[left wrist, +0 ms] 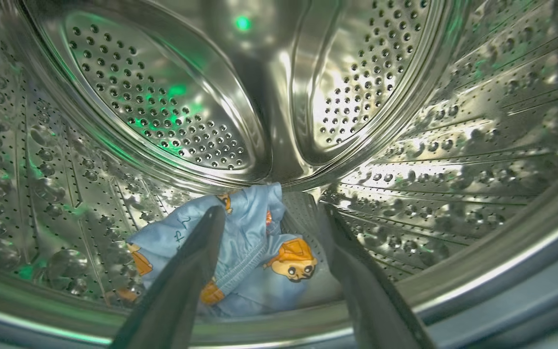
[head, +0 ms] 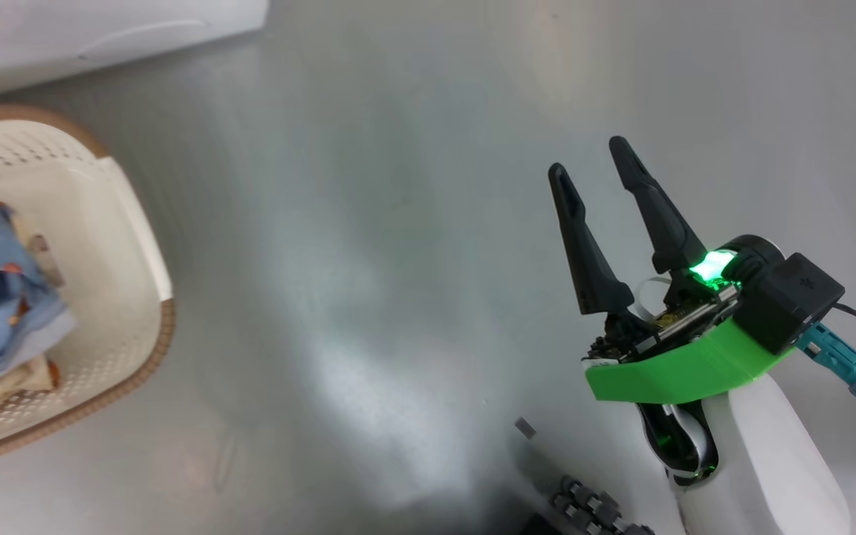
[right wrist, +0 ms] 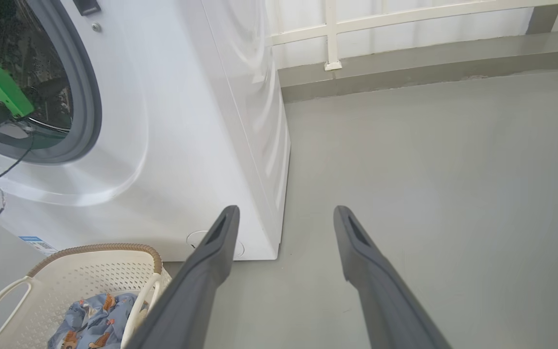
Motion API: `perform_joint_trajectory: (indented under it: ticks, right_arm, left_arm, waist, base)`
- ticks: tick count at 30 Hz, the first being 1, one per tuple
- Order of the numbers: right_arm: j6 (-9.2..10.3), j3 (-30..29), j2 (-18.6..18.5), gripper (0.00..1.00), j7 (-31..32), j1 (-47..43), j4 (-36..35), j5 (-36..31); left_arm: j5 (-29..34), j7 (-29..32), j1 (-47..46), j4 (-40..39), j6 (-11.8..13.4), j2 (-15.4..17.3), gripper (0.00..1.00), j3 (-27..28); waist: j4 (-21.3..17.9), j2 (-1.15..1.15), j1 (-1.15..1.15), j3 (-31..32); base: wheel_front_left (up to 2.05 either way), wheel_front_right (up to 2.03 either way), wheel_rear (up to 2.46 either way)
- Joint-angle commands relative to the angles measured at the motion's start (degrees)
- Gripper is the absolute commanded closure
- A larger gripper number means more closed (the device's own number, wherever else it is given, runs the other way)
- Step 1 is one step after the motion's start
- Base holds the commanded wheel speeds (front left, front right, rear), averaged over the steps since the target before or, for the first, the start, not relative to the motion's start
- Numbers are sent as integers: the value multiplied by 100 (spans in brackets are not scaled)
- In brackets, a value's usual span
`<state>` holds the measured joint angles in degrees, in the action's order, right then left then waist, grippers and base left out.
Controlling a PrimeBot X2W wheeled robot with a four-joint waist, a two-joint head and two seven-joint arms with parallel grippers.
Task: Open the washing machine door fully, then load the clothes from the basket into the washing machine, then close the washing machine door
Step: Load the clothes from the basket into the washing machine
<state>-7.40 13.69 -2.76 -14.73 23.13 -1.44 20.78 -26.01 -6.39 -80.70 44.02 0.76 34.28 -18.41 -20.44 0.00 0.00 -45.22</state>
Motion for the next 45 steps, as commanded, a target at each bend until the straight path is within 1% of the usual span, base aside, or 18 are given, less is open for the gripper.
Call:
perform_joint_trajectory:
  ticks: [1, 4, 5, 9, 12, 13, 19, 24, 27, 34, 39, 45]
  right_arm:
    - [-9, 21, -11, 0, -27, -314, -90, -102]
    - [-9, -44, -11, 0, -27, -384, -59, -182]
    - [-9, -44, -11, 0, -27, -384, -59, -182]
    - [-9, -147, -11, 0, -27, -513, -64, -307]
    - [-9, -225, -11, 0, -27, -614, -38, -478]
    - [-9, -265, -11, 0, -27, -683, -23, -597]
    - [-9, -352, -11, 0, -27, -879, 90, -896]
    - [-9, -384, -11, 0, -27, -1052, 195, -1101]
    - [-9, -432, -11, 0, -27, -1169, 260, -1214]
    - [-9, -586, -11, 0, -19, -1448, 316, -1435]
    - [-9, -629, -11, 0, 87, -1628, 296, -1487]
    - [-9, -661, -11, 0, 243, -1913, 169, -1494]
  left_arm:
    - [-146, -110, 396, -351, 36, 205, 0, 151]
    - [-302, -243, 988, -737, 113, 163, 0, 227]
    - [-302, -243, 988, -737, 113, 163, 0, 227]
    - [-489, -421, 1910, -1377, 289, 51, 0, 303]
    - [-540, -554, 2604, -1894, 504, -70, 0, 320]
    - [-568, -633, 3056, -2274, 670, -165, 0, 344]
    - [-493, -783, 4367, -3383, 1177, -354, 0, 399]
    - [-444, -832, 5475, -4105, 1523, -512, 0, 456]
    - [-397, -846, 6090, -4421, 1683, -624, 0, 470]
    - [-271, -857, 7093, -4891, 1876, -896, 0, 381]
    - [-151, -859, 7605, -5093, 1993, -1029, 0, 324]
    - [-51, -860, 8053, -5202, 2087, -1100, 0, 225]
  waist:
    - [256, 0, 0, 321]
    - [361, 0, 0, 534]
    - [361, 0, 0, 534]
    - [551, 0, 0, 854]
    - [730, 0, 0, 1083]
    - [850, 0, 0, 1233]
    - [1175, 0, 0, 1752]
    - [1392, 0, 0, 2227]
    - [1514, 0, 0, 2500]
    - [1779, 0, 0, 2994]
    - [1848, 0, 0, 3336]
    - [1848, 0, 0, 3712]
  base:
    - [0, 0, 0]
    - [0, 0, 0]
    - [0, 0, 0]
    - [0, 0, 0]
    - [0, 0, 0]
    - [0, 0, 0]
    - [0, 0, 0]
    - [0, 0, 0]
    - [0, 0, 0]
    - [0, 0, 0]
    - [0, 0, 0]
    - [0, 0, 0]
